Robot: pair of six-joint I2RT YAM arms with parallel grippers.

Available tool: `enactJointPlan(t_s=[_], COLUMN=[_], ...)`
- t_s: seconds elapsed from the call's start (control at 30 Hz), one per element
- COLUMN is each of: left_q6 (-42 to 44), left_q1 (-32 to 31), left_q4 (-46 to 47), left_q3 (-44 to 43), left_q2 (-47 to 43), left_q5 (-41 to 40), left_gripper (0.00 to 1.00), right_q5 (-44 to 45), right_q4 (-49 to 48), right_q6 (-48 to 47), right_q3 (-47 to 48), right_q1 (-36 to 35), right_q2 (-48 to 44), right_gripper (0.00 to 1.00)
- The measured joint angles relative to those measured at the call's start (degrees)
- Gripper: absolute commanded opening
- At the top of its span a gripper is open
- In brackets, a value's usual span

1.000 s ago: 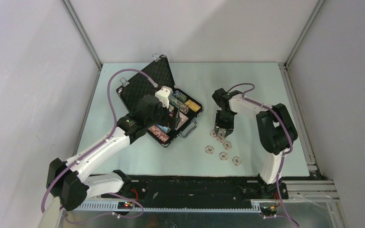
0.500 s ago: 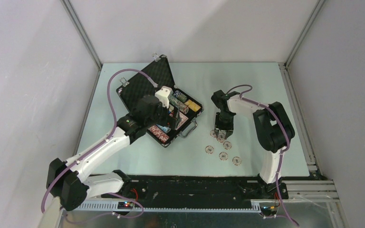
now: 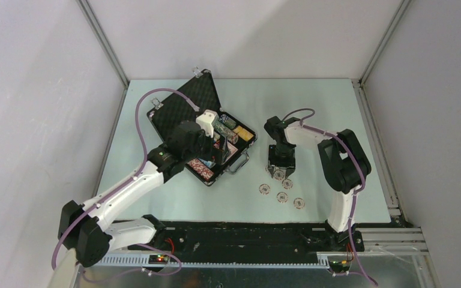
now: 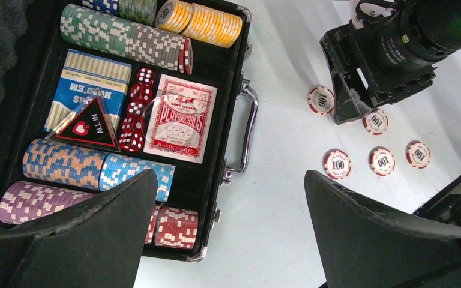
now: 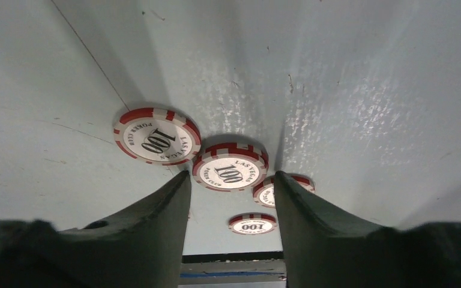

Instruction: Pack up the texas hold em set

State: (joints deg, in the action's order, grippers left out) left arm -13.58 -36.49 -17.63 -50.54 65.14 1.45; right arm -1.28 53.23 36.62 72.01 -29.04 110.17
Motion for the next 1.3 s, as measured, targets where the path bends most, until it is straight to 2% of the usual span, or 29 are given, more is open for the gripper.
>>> enactJointPlan(t_s=[0.03,0.17,0.57,1.2,1.3], left_q6=[0.0,-0.1,-0.4,-0.4,-0.4], left_q1=[0.0,0.0,0.0,0.0,0.0], left_q4=[0.0,0.0,0.0,-0.1,-0.1], left_q3=[0.0,0.0,0.0,0.0,0.0], left_q2=[0.0,0.0,0.0,0.0,0.0], left_q5=[0.2,0.4,0.5,0.5,0.5], left_gripper=[1.0,1.0,1.0,1.0,1.0], right_q5=[0.0,0.1,2.0,0.0,0.0], right_q4=[0.0,0.2,-1.1,-2.1,-1.6], right_q6=[0.1,-0.1,-1.7,-5.2,-5.4], right_q3=[-0.1,-0.3,-0.3,0.7,1.0], right_q1=[0.0,0.0,-0.5,-0.6,-0.2], right_q2=[0.0,0.0,-0.4,1.0,1.2], right_gripper=[0.65,0.69,0.65,0.54,0.43])
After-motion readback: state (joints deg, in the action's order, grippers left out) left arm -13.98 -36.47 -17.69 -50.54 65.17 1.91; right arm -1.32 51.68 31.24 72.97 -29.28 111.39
